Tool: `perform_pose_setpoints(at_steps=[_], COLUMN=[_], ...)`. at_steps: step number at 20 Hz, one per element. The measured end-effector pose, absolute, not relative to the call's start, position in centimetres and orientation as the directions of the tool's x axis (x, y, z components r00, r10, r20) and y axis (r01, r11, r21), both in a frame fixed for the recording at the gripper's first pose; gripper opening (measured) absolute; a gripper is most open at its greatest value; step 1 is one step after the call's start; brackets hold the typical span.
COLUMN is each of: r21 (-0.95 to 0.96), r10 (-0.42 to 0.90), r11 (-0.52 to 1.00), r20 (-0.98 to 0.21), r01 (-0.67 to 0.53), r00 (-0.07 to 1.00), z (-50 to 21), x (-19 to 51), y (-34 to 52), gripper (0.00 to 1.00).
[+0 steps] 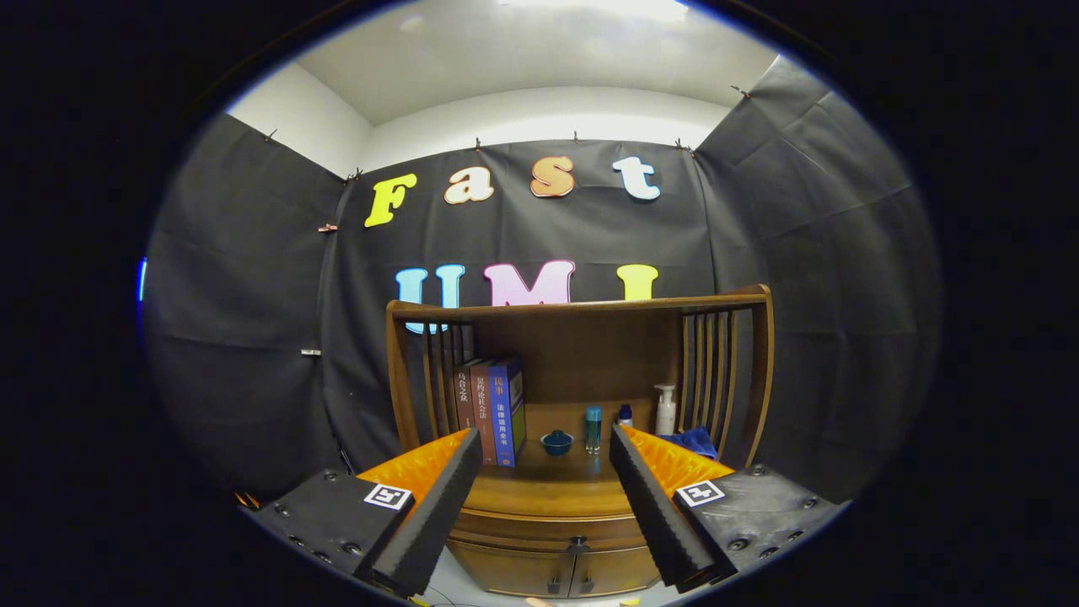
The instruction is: Pull open the drawer, take out the items inside it, and place them on the countertop above the cabinet.
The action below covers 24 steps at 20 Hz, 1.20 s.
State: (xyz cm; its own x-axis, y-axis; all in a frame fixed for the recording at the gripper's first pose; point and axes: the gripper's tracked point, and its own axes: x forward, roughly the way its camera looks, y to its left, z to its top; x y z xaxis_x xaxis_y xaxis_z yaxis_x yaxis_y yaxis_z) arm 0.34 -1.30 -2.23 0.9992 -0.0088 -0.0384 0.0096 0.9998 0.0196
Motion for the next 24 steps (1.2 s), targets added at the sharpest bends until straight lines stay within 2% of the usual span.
perform_pose_setpoints(at_steps=[8, 17, 24], r21=[0.077, 0.102, 0.08], r10=[0.014, -0.018, -0.062], r11=[0.997, 0.993, 0.99], r20=[-0.146, -0.366, -0.469], r01=[-0.003, 0.059, 0.112], r00=[0.989, 0.931, 0.881], z=[-9.7, -25.2, -34.5], x=[2.8, 6.2, 8.2], y=[-1.8, -3.8, -5.9], gripper=[0.98, 0.98, 0.98])
